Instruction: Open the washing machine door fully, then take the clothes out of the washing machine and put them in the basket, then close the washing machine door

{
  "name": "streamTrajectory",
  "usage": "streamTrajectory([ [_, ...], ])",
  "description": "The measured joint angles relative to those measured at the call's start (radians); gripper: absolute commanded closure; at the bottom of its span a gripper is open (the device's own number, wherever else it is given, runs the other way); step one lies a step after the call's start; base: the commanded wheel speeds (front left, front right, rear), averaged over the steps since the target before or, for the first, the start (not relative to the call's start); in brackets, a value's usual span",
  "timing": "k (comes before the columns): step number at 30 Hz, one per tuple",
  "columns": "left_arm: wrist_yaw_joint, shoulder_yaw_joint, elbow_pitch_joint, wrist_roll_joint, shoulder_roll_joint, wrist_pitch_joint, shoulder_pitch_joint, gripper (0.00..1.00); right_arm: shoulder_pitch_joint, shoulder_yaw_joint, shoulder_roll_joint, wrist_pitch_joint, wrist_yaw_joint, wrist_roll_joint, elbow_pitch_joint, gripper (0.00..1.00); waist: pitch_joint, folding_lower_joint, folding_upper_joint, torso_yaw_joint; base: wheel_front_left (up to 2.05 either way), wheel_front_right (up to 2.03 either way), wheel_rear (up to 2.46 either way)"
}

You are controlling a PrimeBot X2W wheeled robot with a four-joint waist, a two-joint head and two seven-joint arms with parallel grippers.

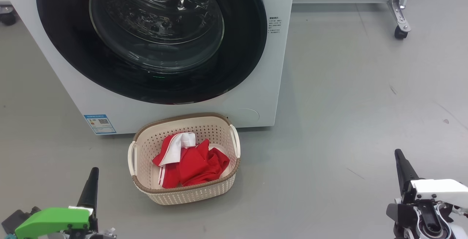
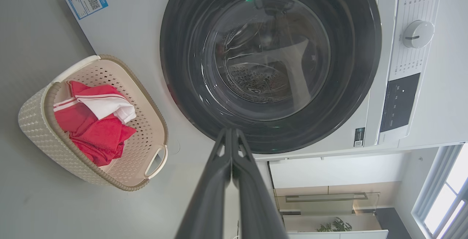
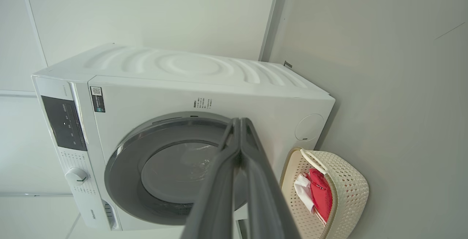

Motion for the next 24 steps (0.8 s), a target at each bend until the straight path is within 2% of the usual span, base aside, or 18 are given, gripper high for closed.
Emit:
streamTrajectory([
  [7, -0.017, 0.017, 0.012, -0.083, 0.001, 0.013, -0.009, 1.00, -0.011, -0.023, -0.002, 0.019, 0.008, 0.087, 0.005, 1.00, -0.003, 0.0000, 0.0000, 0.001, 0.00, 0.00, 0.00],
  [24, -0.017, 0.021, 0.020, -0.083, 0.001, 0.013, -0.018, 1.00, -0.017, -0.025, -0.003, 0.020, 0.011, 0.088, 0.009, 1.00, -0.003, 0.0000, 0.0000, 0.001, 0.00, 0.00, 0.00],
])
